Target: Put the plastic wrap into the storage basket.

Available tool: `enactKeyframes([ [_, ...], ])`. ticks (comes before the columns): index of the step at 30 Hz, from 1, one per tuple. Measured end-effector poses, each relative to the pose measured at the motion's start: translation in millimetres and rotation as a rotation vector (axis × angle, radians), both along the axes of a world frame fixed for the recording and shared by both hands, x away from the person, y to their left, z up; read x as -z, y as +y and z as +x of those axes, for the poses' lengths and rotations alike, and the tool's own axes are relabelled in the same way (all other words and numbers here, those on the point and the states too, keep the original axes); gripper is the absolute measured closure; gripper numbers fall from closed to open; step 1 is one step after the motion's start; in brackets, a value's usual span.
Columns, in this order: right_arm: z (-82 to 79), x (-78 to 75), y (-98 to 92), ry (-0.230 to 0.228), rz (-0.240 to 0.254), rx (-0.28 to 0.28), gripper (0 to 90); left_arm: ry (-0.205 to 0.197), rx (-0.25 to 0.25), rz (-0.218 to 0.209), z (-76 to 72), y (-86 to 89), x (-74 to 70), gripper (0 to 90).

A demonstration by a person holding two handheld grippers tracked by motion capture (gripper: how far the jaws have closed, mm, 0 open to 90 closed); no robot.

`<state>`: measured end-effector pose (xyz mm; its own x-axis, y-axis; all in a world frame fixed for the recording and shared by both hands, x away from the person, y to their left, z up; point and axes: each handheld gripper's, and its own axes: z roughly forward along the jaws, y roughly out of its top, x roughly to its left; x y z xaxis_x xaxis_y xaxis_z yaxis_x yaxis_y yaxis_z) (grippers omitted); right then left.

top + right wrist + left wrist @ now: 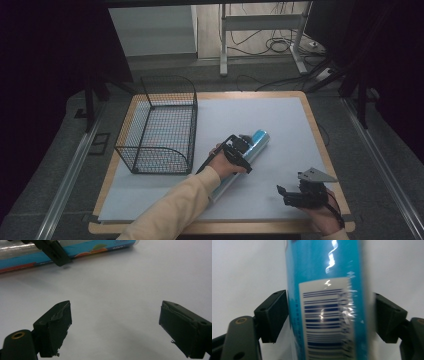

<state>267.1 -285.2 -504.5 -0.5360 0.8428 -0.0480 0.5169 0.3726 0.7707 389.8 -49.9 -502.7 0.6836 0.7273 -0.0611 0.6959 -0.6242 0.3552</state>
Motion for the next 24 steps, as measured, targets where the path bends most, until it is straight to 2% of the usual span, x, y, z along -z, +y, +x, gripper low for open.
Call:
enactKeyframes([
  [1, 0.0, -0.3, -0.2, -0.001, 0.001, 0.000, 11.5, 0.022, 0.003, -0.004, 1.2, 0.1, 1.4, 23.2],
  [5, -0.1, -0.8, -1.3, -0.004, 0.002, 0.002, 11.5, 0.011, 0.016, 0.006, -0.6, -3.5, 1.2, 29.4],
  [7, 0.1, -0.8, -1.7, -0.003, 0.001, 0.004, 11.5, 0.012, 0.009, 0.006, -1.1, -4.9, 1.0, 29.7],
  [11, 0.2, -0.5, -0.9, -0.001, -0.001, 0.007, 11.5, 0.050, 0.003, -0.014, 3.0, -0.9, -0.2, 30.2],
  [15, 0.0, -0.5, -0.7, -0.001, -0.002, 0.010, 11.5, 0.070, -0.001, -0.022, 5.4, 0.2, -1.1, 30.4],
  [17, 0.0, -0.7, -1.6, -0.004, -0.002, 0.013, 11.5, 0.084, 0.001, -0.029, 7.1, 1.1, -1.8, 30.6],
  [18, 0.0, -1.0, -1.8, -0.004, 0.000, 0.016, 11.5, 0.103, 0.019, -0.024, 9.0, 2.7, -3.6, 30.6],
  [24, 0.0, -0.9, -2.2, -0.006, -0.005, 0.016, 11.5, 0.093, 0.033, -0.028, 8.4, 3.6, -8.8, 30.8],
])
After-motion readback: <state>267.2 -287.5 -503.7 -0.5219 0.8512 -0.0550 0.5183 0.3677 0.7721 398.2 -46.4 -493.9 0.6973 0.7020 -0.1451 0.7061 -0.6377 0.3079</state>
